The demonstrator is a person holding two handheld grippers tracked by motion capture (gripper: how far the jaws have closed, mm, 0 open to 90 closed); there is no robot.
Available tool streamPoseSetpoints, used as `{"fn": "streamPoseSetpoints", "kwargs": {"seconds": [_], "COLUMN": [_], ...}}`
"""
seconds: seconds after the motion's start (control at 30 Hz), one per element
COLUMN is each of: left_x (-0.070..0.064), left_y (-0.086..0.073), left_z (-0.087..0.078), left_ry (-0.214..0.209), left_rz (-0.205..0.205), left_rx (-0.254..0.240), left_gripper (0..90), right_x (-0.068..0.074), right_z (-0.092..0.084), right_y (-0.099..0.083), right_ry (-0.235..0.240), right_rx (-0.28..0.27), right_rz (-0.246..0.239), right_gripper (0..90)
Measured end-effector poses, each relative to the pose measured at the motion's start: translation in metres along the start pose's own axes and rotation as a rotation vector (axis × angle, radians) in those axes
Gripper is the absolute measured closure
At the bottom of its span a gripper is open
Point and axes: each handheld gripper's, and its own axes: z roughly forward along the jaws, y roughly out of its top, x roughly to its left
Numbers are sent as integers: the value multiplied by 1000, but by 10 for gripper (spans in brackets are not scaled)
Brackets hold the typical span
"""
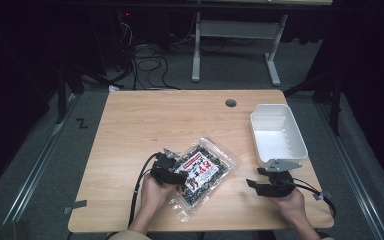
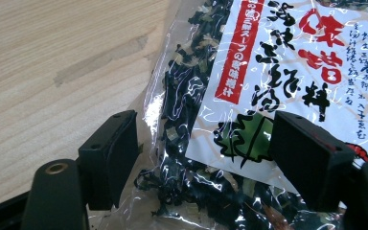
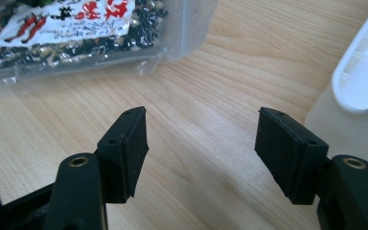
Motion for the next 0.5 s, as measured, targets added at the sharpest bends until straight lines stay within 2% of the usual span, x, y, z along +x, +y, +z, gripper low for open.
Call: {"fn": "streamPoseSetpoints", "kwargs": {"seconds": [0.03,0.27,0.5], "left_x": [-1,-6,-11], "left_y": [-1,-3,-4], "left_z": [-1,-2,-3], "left_ry": [-3,-9,-13], "left_rz": [4,9,8], "left_rx": [3,3,17], "left_gripper": [257,257,257], "right_x": [0,0,-6], "right_z": [0,2,6], "right_y": [1,6,10], "right_ry": [23,74,79], "right_rx": [-2,-41,-47], "right_rz": [14,58,71], "right_gripper": [373,383,384]}}
